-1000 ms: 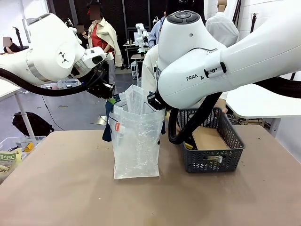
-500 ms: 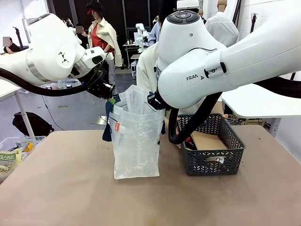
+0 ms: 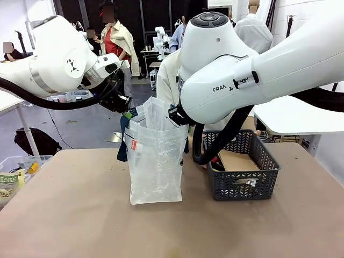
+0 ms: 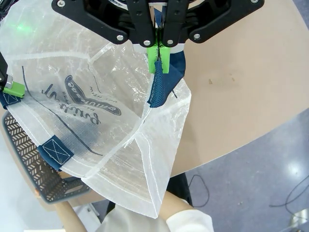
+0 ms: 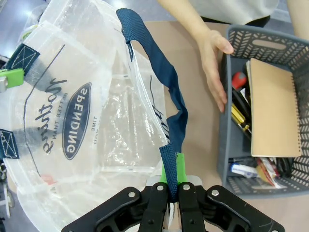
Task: Transfer purchased items from the store into the shopping bag.
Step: Move the Reusable shopping bag to the right side of the table.
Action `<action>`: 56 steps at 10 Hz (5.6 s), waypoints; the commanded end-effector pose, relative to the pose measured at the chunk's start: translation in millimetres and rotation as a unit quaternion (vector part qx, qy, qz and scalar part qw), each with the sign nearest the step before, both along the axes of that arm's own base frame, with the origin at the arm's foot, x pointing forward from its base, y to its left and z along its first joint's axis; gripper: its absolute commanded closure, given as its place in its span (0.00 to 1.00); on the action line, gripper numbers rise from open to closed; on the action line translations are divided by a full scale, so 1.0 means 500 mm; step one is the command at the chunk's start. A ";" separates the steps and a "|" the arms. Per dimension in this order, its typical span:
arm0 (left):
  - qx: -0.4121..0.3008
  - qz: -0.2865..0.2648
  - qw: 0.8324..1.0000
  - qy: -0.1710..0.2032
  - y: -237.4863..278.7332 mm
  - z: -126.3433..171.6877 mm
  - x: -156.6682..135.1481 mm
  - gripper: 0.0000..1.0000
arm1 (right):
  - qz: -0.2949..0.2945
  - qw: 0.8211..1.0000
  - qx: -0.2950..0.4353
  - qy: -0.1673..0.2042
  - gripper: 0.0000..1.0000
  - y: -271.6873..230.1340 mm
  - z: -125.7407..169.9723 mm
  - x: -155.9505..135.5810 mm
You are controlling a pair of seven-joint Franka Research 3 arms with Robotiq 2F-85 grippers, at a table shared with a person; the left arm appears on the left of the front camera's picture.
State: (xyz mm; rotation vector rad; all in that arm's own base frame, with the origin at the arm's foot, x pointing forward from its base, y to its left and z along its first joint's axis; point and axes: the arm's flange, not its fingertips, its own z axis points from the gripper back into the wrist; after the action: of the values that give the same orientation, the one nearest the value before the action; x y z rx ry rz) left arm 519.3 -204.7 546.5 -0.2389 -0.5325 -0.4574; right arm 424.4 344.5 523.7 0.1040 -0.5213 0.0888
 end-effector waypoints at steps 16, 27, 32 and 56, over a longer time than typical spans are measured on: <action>-0.002 0.004 1.000 -0.001 0.002 0.003 0.006 1.00 | -0.003 1.000 0.006 0.005 1.00 0.000 0.000 -0.002; -0.002 0.004 1.000 -0.001 0.002 0.003 0.006 1.00 | -0.003 1.000 0.006 0.005 1.00 0.000 0.000 -0.002; -0.002 0.004 1.000 -0.001 0.002 0.003 0.006 1.00 | -0.003 1.000 0.006 0.005 1.00 0.000 0.000 -0.002; -0.002 0.004 1.000 -0.001 0.002 0.003 0.006 1.00 | -0.003 1.000 0.006 0.005 1.00 0.000 0.000 -0.002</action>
State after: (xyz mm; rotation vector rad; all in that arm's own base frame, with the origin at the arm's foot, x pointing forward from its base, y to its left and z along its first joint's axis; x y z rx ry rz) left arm 519.8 -204.8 546.1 -0.2390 -0.5319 -0.4572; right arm 424.3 344.4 523.5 0.1028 -0.5203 0.0885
